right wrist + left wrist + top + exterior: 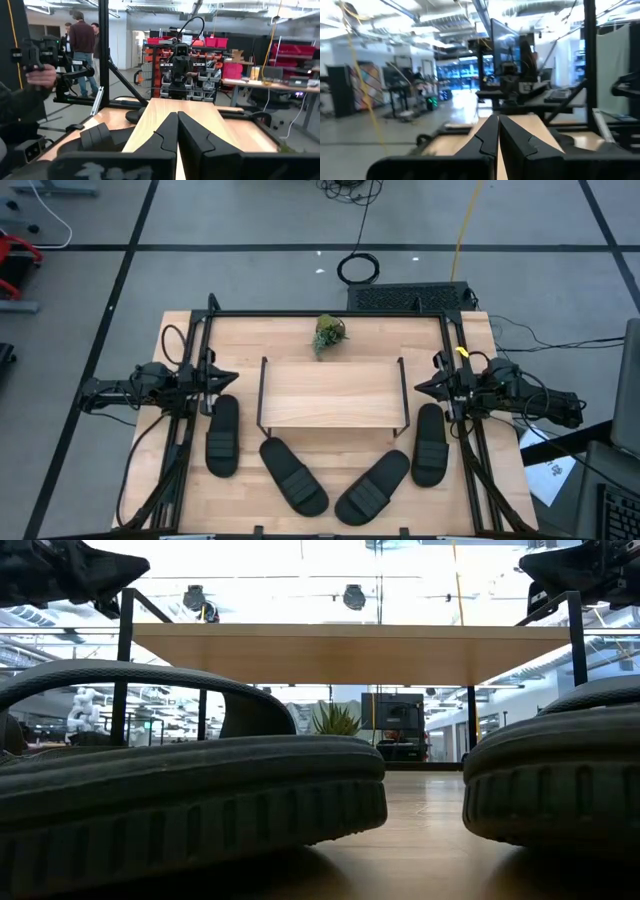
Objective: Pick and place slides into the shelf
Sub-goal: Put the black slide on the shelf
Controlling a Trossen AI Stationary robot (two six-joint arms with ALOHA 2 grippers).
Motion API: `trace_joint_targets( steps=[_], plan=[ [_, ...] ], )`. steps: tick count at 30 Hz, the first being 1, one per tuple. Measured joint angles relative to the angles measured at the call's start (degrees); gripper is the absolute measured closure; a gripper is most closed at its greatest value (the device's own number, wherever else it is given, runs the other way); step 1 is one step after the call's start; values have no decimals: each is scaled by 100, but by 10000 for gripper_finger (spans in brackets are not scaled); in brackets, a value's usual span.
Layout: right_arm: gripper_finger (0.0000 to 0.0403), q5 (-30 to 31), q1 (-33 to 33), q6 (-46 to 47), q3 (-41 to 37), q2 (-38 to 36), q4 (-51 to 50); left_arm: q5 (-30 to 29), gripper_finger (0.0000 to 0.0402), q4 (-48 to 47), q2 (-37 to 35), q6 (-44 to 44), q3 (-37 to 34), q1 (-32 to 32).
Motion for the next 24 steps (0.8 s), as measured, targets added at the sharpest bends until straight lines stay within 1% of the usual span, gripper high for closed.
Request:
trace_joint_targets(
  steps=[4,6,8,9,10,12,15,18,20,24],
  plan=[
    [403,13,0,-113,-7,169,145,-517,380,150,0,19,1,0],
    [403,25,2,-94,-11,273,293,-788,380,150,0,244,1,0],
    [403,263,2,224,4,350,612,-973,380,145,2,592,1,0],
    [402,434,2,380,79,367,612,-1016,380,145,2,740,1,0],
    [400,583,2,429,197,383,501,-1056,380,145,2,864,1,0],
    [391,843,0,385,526,385,-31,-1133,380,211,2,1108,0,0],
    [362,1485,2,224,1186,466,-1092,-1170,380,557,2,1490,-1,0],
    [321,2016,2,203,1933,684,-2012,-1121,380,788,2,1779,-1,0],
    [289,2244,2,419,2330,889,-2459,-1127,380,948,2,1931,-1,-2],
    [230,2541,2,1204,2874,1386,-3205,-1300,380,935,2,2241,-1,0]
  ],
)
